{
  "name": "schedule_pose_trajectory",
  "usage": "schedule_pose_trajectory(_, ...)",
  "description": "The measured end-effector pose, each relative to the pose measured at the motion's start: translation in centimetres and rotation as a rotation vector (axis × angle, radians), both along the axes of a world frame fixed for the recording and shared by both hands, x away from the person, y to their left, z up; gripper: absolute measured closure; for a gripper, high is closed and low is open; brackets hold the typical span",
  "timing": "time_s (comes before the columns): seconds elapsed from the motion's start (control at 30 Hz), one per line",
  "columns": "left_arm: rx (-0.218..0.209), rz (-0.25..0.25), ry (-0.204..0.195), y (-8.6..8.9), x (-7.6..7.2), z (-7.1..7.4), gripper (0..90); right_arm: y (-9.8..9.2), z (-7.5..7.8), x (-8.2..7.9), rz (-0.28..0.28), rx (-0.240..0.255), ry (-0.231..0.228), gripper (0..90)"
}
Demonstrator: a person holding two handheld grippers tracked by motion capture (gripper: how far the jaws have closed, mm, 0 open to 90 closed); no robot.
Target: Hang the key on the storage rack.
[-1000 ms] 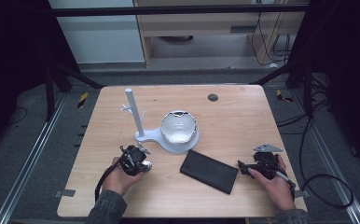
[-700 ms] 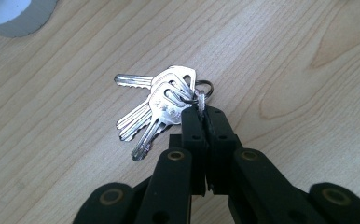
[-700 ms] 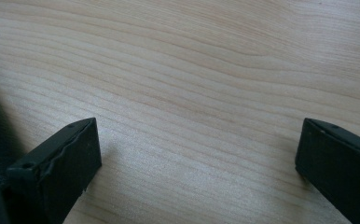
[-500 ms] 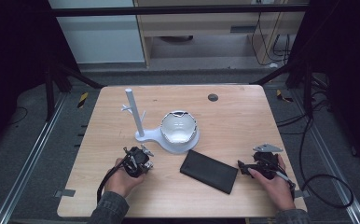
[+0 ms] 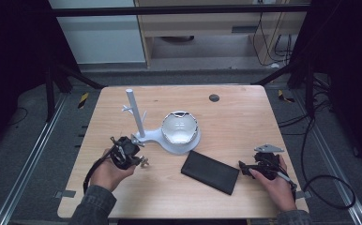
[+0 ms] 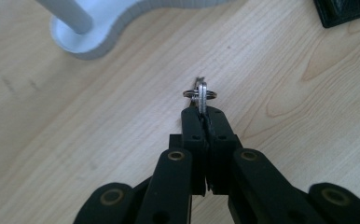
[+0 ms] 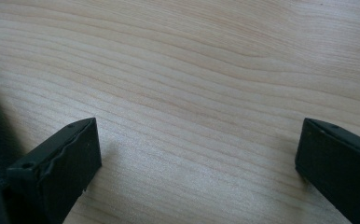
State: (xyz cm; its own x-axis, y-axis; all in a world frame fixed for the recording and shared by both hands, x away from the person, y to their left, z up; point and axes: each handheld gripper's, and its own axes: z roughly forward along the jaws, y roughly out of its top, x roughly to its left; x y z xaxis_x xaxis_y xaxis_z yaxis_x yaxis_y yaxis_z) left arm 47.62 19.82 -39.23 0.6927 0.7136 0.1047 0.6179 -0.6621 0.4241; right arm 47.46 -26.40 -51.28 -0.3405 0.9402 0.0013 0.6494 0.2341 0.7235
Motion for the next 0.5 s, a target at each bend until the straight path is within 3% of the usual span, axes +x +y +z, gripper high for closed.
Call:
schedule_pose_trajectory(0.2, 0.012, 0.002, -0.028, 1.2, 0.8, 3.6, 88.2, 0.0, 0.0, 0.0, -0.001, -0.003, 0.001, 0.5)
schedule_pose_trajectory(0.4, -0.021, 0.004, -0.052, 2.5, 1.3, 6.3, 88.2, 0.0, 0.0, 0.1, -0.003, -0.002, 0.001, 0.4)
schedule_pose_trajectory(0.5, -0.016, 0.007, -0.074, 2.8, 1.5, 7.6, 88.2, 0.0, 0.0, 0.1, -0.003, -0.005, -0.001, 0.4)
